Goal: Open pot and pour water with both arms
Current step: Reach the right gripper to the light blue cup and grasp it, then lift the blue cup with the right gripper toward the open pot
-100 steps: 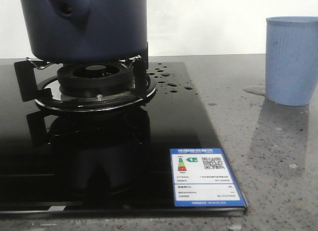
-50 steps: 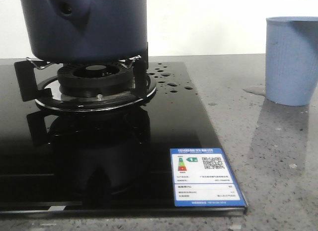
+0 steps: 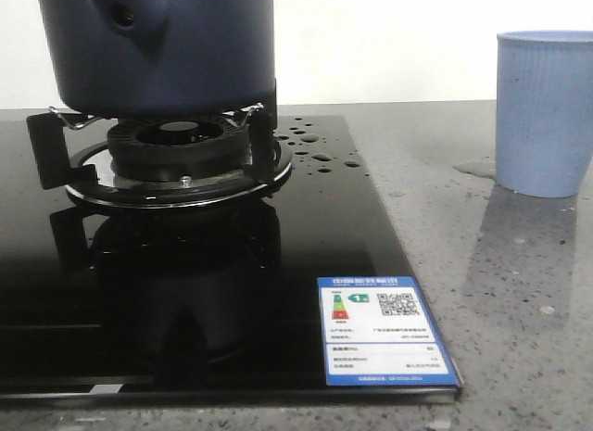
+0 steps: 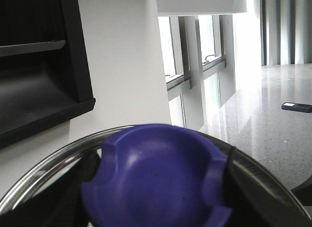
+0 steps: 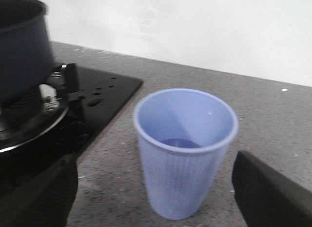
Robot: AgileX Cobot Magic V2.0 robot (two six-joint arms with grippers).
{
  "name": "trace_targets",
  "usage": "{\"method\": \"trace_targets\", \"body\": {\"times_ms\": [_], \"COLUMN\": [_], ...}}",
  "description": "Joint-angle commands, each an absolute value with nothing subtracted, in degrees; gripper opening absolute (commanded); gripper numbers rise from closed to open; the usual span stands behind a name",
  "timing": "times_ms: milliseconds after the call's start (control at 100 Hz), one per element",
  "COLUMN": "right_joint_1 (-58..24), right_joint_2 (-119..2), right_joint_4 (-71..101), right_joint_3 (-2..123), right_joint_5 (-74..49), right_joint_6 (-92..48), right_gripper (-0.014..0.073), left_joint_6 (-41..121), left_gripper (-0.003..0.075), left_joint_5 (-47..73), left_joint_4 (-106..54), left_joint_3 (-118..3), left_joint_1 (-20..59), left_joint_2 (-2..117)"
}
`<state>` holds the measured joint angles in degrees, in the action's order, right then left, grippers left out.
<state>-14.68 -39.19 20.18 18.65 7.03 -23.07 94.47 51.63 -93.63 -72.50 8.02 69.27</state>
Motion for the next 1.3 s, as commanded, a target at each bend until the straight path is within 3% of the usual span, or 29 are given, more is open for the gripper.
{"method": "trace_targets", "body": {"times_ms": [0, 220, 910, 1289], "right_joint_1": [-14.5, -14.5, -19.0, -19.0], "right_joint_2": [-41.4, -48.8, -63.1, -75.1], "right_joint_4": [19.9, 19.9, 17.8, 17.9], "right_joint_3": [17.5, 17.1, 21.0, 21.5], "right_joint_5": [20.5, 30.6, 35.8, 45.9], "right_joint_6": [-23.5, -23.3, -16.0, -8.9], "right_gripper": [0.0584, 0.0584, 0.0584, 0.0583], "left_joint_6": [94.2, 94.2, 94.2, 94.2], "left_gripper": [0.0304, 0.0304, 0.0304, 0.0304], "left_joint_5": [52.2, 52.2, 52.0, 51.9], "left_joint_4": [-99.3, -99.9, -99.9, -99.9], "left_joint_3": [-74.6, -74.6, -74.6, -74.6], "left_joint_1": [7.9, 7.9, 7.9, 7.9], "left_joint_2": [67.6, 67.6, 67.6, 67.6]}}
